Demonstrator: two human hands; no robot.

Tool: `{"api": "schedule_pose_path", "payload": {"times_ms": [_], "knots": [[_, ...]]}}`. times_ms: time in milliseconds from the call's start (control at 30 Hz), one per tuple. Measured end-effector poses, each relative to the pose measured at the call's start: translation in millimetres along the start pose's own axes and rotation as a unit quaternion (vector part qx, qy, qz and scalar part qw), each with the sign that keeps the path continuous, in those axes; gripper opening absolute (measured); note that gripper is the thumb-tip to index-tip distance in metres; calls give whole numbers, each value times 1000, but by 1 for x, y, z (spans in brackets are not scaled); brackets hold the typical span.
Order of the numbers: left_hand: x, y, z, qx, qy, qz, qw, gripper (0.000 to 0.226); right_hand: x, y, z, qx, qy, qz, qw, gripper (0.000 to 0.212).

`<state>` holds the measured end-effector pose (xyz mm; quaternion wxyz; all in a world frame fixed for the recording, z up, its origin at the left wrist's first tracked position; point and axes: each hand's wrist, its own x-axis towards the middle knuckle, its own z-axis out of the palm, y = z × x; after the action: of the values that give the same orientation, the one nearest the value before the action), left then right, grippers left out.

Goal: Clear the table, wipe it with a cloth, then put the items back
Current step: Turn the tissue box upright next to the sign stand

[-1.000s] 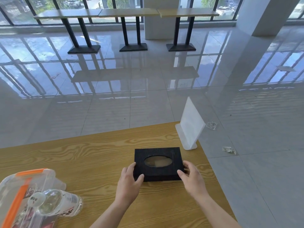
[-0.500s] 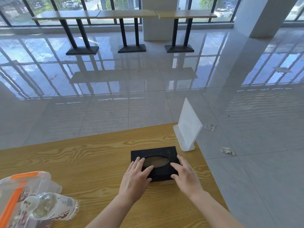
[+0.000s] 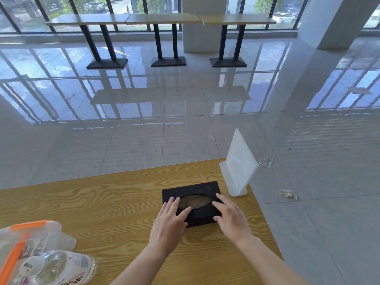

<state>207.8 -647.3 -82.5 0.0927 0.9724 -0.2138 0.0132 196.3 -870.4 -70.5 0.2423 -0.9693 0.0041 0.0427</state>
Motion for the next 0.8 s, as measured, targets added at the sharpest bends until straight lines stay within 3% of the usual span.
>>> {"api": "schedule_pose_path", "payload": {"times_ms": [800], "knots": [[50, -11, 6, -68, 26, -26, 997, 51, 54, 5, -4, -6, -4, 10, 1000, 53]]}}
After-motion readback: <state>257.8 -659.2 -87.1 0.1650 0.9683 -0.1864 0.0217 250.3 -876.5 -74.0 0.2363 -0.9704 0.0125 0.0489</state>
